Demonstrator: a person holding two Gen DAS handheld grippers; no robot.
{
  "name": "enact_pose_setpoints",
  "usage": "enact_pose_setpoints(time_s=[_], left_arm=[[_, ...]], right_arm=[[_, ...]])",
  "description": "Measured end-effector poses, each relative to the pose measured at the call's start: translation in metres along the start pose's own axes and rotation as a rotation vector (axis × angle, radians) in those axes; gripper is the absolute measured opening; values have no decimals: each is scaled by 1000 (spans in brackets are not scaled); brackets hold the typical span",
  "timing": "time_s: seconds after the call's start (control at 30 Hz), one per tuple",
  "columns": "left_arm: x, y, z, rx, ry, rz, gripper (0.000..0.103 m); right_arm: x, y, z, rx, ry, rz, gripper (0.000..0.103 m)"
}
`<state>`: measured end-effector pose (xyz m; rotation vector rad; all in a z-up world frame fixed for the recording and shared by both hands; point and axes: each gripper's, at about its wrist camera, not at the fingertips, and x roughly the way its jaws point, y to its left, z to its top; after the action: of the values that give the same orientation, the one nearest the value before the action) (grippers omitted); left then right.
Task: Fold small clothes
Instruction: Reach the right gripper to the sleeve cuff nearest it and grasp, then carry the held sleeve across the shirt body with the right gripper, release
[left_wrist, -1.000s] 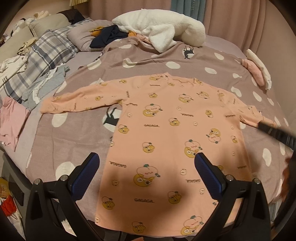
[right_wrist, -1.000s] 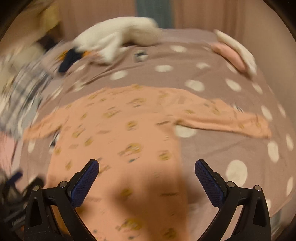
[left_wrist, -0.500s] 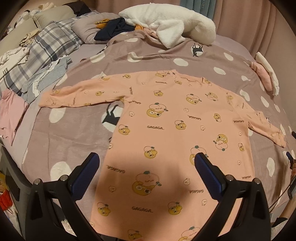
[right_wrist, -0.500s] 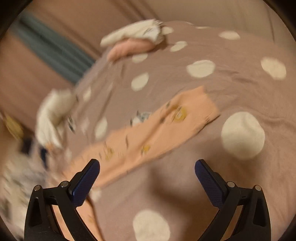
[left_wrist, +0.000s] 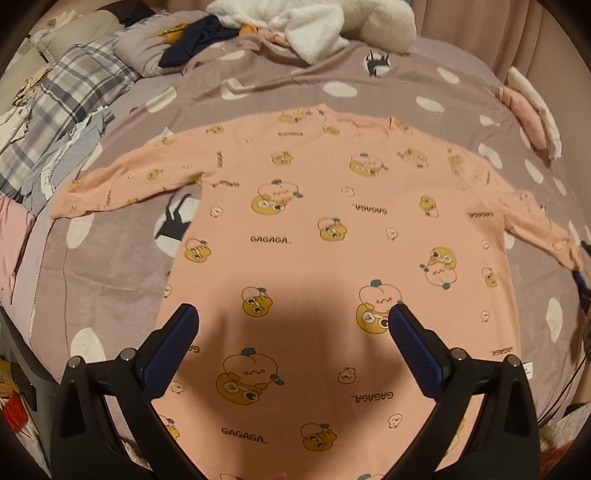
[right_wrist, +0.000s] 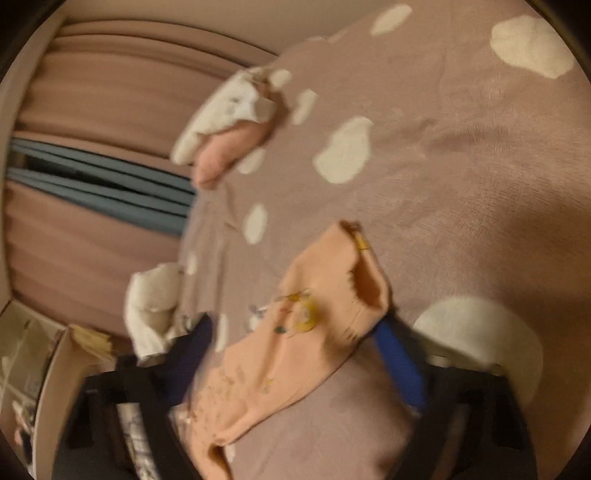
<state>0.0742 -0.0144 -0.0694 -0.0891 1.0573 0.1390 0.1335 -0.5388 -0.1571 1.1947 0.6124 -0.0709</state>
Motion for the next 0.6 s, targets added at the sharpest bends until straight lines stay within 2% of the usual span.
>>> enact_pose_setpoints(time_s=[0.1, 0.17, 0.2, 0.3, 0.4, 0.6], left_arm=[[6, 1, 1, -6, 12, 8, 102], [5, 1, 2, -10, 7, 5, 102], [4, 1, 3, -10, 4, 1, 102], [1, 0, 5, -4, -5, -24, 102], [-5, 5, 7, -22, -17, -57, 102], [-27, 30, 11, -96, -60, -165, 101]], right_arm=[[6, -3, 9, 6, -5, -69, 30], [2, -1, 9, -3, -34, -97, 20], [2, 3, 9, 1, -53, -108, 8], [-3, 8, 10, 8, -88, -151, 7], [-18, 17, 8, -33, -118, -154, 6], [-23, 80, -8, -155, -89, -136, 6]])
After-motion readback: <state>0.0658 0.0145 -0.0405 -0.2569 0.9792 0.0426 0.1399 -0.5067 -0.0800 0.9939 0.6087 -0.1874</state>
